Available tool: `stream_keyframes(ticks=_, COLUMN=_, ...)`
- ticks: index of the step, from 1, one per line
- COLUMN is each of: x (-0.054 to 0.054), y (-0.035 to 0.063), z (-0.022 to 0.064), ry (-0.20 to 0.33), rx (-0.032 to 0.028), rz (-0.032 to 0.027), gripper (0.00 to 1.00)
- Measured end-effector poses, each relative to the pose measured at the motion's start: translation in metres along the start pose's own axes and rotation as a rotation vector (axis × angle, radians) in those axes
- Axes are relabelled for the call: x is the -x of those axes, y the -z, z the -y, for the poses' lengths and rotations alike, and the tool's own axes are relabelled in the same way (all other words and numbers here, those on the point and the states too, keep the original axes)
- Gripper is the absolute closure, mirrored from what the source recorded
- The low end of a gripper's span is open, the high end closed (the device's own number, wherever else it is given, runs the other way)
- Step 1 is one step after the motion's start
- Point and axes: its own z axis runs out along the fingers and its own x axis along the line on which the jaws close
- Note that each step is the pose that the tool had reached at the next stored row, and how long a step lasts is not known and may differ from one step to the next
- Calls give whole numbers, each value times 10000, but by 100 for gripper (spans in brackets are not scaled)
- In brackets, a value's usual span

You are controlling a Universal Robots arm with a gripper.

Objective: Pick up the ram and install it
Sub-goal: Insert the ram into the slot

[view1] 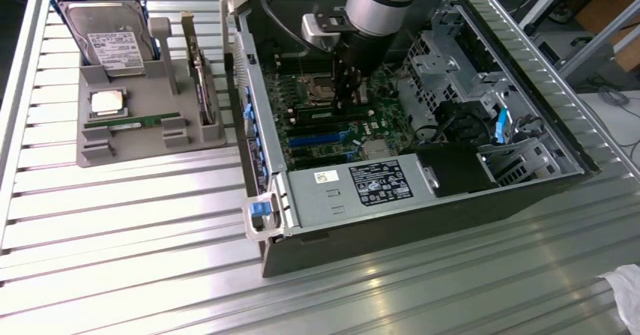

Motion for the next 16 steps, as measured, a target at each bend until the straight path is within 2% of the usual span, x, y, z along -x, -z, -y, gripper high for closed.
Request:
stream_keyframes(ticks=1, x=0, y=0, z=0, ry=0, rx=0, rz=1, gripper=85)
stream_keyframes(ticks=3, x=0, y=0, z=0, ry=0, rx=-1, rz=0, gripper=73)
stream_keyframes(ticks=5, x=0, y=18, z=0, ry=0, rx=-1, rz=1, gripper=73)
stream_keyframes(ticks=8, x=-1, y=115, z=-3, ry=1, rx=-4, rz=-3, gripper=73)
stream_keyframes(ticks=10, x=18, y=140, z=-5, ry=-3, rx=-5, rz=-63, gripper=75)
stream_keyframes(ticks=11, x=24, y=140, z=8, ry=-2, rx=-5, rz=-72, gripper=81)
stream_keyframes(ticks=12, x=29, y=140, z=53, ry=-4, rx=7, rz=-74, gripper=89)
stream_keyframes(ticks=14, x=32, y=145, z=252, ry=-1, rx=62, rz=-78, gripper=89)
stream_keyframes(ticks=16, x=34, y=150, z=412, ry=-2, rx=91, rz=-113, gripper=89)
